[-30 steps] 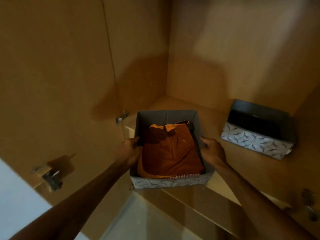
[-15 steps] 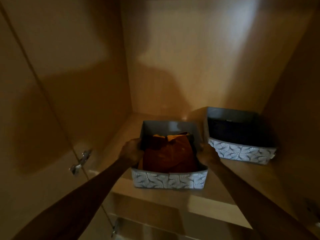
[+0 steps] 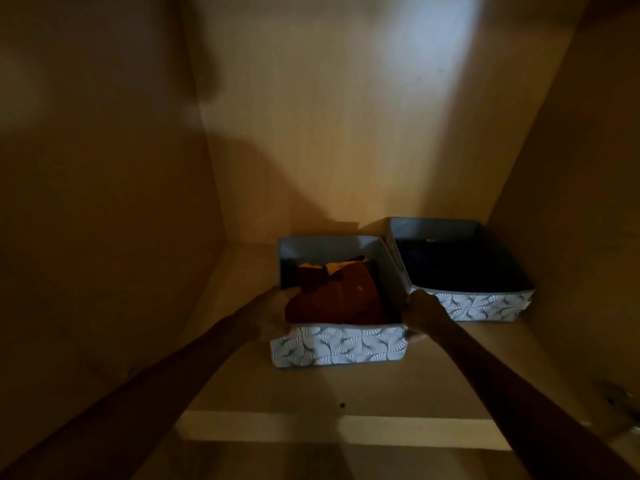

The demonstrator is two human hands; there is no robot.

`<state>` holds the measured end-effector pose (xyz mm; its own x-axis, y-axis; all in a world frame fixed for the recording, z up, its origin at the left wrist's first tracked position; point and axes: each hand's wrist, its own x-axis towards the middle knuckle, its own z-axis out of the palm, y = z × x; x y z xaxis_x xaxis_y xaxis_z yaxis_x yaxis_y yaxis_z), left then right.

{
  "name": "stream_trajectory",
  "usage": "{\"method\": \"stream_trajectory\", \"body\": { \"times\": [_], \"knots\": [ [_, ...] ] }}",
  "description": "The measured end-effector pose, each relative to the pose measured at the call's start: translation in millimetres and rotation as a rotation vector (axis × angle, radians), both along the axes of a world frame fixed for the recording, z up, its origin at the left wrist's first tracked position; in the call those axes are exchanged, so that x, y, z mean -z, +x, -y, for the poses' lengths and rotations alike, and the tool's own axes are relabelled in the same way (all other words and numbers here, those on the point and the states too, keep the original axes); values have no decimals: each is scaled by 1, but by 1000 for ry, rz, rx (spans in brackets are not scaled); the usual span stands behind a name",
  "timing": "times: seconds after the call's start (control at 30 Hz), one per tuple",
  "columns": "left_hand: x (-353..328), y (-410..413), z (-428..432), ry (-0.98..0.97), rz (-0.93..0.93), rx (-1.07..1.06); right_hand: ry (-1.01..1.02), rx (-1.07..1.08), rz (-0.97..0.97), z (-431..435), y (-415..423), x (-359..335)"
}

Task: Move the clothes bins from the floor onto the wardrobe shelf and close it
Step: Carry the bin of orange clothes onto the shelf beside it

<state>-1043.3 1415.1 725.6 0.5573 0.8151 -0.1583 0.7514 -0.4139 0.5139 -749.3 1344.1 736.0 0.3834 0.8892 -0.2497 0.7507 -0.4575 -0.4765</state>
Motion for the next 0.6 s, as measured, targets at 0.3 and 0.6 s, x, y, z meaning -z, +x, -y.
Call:
{"method": "stream_trajectory", "body": {
  "times": [0.3,0.6],
  "knots": [
    [48,4,12,374,-98,-127,93,-559,446,4,-1,33],
    [76,-6,3,368,-318,-65,-11,-514,488,0,-11,52]
  ]
}}
